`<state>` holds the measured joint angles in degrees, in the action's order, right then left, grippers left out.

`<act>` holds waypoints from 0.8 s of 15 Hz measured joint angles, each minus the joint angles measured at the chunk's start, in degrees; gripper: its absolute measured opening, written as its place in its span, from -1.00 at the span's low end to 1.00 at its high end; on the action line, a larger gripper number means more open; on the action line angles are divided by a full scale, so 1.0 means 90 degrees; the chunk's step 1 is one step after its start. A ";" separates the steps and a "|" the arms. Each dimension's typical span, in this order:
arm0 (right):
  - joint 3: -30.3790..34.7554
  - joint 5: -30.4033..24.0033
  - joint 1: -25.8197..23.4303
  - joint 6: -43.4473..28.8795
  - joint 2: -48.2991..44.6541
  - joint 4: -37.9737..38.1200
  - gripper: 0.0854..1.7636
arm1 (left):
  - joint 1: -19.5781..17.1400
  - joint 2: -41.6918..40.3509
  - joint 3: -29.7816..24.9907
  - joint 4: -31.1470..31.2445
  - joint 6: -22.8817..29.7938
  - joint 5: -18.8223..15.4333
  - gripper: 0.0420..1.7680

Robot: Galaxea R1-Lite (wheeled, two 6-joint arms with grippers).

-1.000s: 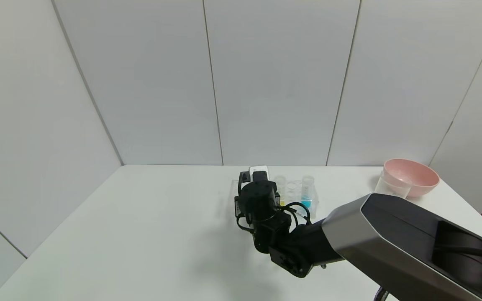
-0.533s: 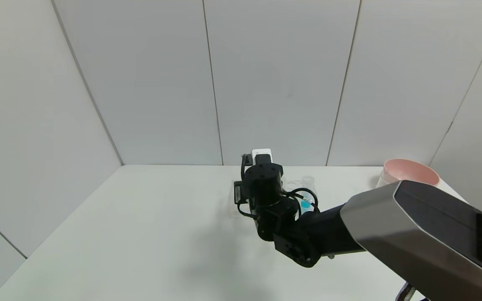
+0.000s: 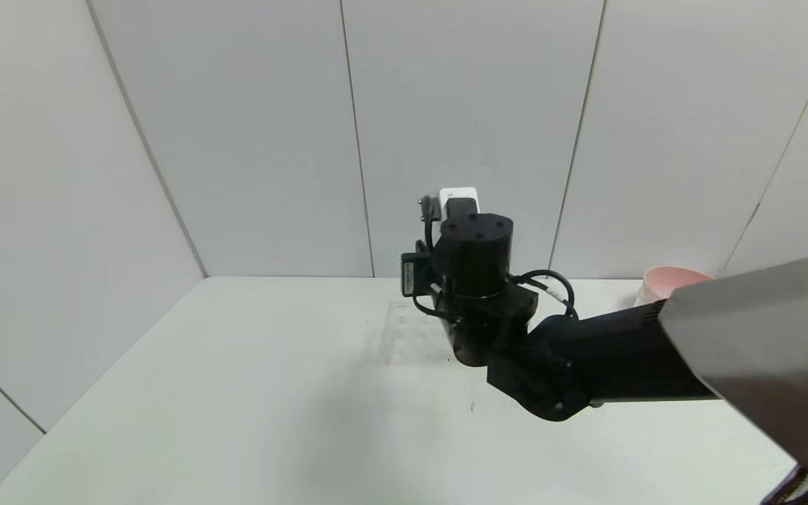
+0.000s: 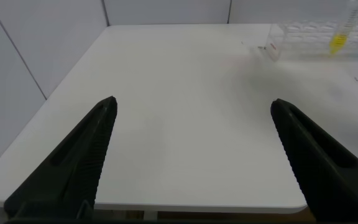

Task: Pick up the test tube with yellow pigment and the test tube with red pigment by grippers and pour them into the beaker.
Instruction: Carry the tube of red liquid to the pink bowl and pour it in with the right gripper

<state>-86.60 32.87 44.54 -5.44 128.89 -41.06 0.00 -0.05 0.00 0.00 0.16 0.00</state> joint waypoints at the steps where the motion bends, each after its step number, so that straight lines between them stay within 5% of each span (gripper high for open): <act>1: 0.0146 -0.0005 -0.0129 0.0098 -0.0194 -0.0012 -0.50 | 0.0000 0.0000 0.0000 0.0000 0.0000 0.0000 1.00; 6: 0.1234 -0.0255 -0.1233 0.0401 -0.1107 -0.0079 -0.50 | 0.0000 0.0000 0.0000 0.0000 0.0000 0.0000 1.00; 12: 0.2674 -0.1731 -0.3474 0.0413 -0.2101 -0.0084 -0.50 | 0.0000 0.0000 0.0000 0.0000 0.0000 0.0000 1.00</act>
<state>-62.54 17.29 13.28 -1.72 109.98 -41.81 0.00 -0.05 0.00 0.00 0.16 0.00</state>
